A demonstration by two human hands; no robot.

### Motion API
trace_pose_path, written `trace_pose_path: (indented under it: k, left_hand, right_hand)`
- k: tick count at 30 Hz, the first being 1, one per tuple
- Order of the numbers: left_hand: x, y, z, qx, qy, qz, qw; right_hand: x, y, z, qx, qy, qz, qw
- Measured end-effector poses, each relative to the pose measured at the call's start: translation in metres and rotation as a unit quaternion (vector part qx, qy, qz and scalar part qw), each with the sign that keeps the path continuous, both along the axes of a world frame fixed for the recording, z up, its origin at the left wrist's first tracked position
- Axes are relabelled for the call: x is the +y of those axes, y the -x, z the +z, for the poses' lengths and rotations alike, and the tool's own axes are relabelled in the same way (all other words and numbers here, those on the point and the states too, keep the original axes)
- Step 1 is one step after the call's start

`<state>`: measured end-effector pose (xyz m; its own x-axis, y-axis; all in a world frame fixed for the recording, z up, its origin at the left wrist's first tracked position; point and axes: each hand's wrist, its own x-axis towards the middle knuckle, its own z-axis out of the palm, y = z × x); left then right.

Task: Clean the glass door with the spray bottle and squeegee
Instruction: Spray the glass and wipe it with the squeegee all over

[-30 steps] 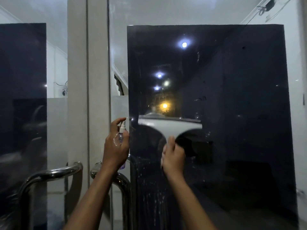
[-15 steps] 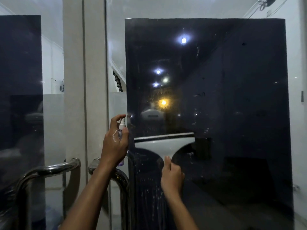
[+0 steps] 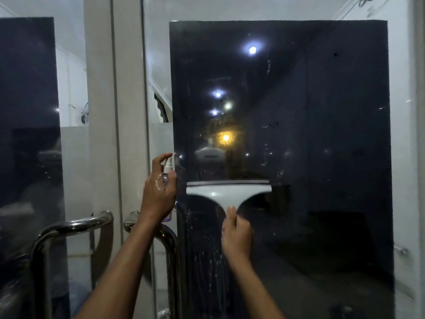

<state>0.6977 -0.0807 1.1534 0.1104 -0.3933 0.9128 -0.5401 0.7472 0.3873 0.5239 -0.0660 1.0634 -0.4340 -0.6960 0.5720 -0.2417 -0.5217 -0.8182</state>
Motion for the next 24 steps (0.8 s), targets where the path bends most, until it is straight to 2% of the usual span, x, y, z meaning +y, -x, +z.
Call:
trace_pose_path:
  k: [3,5,7,12,15,20,24]
  left_hand:
    - [-0.001,0.001,0.000,0.007,-0.005,-0.002,1.000]
    - [0.000,0.001,0.000,0.005,-0.010,-0.010,1.000]
    - [0.001,0.002,-0.001,0.006,-0.013,-0.017,1.000]
    - [0.000,0.002,-0.001,0.006,-0.019,-0.006,1.000]
    - [0.001,0.003,0.000,0.001,-0.025,-0.013,1.000]
    - [0.002,0.007,-0.001,-0.017,-0.028,-0.016,0.999]
    - [0.003,0.009,-0.002,-0.017,-0.025,-0.025,0.999]
  right_hand:
    - [-0.012,0.002,0.062,-0.017,0.034,0.010,0.999]
    - [-0.018,0.003,0.073,-0.016,0.025,0.016,0.999]
    - [-0.022,0.006,0.053,-0.005,-0.009,0.001,1.000]
    - [-0.018,0.018,-0.057,0.017,-0.131,-0.019,0.991]
    - [-0.007,0.027,-0.096,0.008,-0.167,-0.014,0.986]
    - [0.006,0.026,-0.094,-0.007,-0.118,-0.017,0.993]
    - [-0.004,0.013,-0.042,-0.009,-0.032,0.014,0.999]
